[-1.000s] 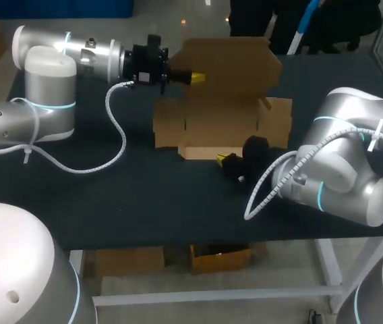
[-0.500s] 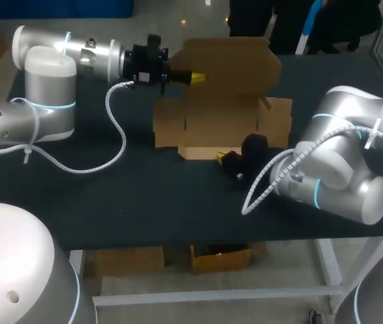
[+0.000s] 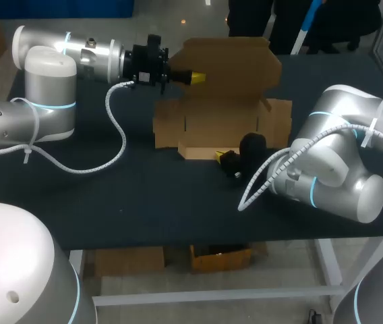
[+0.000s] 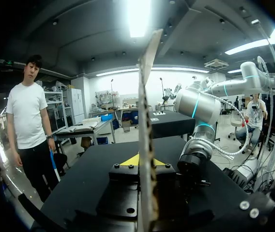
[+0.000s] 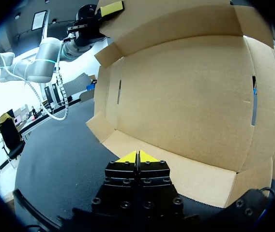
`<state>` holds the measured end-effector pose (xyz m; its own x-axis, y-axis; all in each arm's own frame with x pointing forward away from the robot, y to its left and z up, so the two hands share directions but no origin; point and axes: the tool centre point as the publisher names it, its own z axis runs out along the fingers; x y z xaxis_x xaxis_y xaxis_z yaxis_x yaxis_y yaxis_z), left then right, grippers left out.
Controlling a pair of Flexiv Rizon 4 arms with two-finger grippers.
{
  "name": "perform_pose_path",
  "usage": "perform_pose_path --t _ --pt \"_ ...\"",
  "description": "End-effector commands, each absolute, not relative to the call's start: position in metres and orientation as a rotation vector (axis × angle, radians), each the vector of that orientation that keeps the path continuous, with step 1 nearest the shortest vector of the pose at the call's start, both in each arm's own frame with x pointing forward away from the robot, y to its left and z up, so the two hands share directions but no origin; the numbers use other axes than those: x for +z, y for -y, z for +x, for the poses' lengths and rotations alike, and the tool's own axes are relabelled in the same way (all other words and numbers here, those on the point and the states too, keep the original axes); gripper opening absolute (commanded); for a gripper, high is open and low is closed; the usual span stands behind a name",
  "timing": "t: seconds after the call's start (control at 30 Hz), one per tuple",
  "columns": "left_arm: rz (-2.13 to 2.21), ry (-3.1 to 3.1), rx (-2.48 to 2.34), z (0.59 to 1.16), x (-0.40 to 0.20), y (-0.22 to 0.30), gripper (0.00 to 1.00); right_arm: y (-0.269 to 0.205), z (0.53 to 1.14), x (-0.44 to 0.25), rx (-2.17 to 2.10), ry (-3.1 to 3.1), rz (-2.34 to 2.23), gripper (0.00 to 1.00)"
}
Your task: Assemble the packaging by folding the flat box into shape, placing the metal phone stand inside, and closing the box properly
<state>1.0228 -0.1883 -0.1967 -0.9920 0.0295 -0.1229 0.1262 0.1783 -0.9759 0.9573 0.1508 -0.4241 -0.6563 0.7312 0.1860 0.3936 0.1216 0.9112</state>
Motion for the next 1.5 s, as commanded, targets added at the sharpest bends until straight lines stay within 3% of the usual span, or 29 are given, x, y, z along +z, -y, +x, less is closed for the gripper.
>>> perform_pose_path --t 0.03,1.5 --pt "0.159 -2.35 -1.964 1.023 -0.197 0.188 0.0 -0.155 0.957 -0.429 1.485 -2.046 1.138 0.0" --pt "0.159 -2.35 -1.964 1.023 -0.197 0.188 0.0 -0.149 0.946 -0.421 1.51 -1.998 1.131 0.0"
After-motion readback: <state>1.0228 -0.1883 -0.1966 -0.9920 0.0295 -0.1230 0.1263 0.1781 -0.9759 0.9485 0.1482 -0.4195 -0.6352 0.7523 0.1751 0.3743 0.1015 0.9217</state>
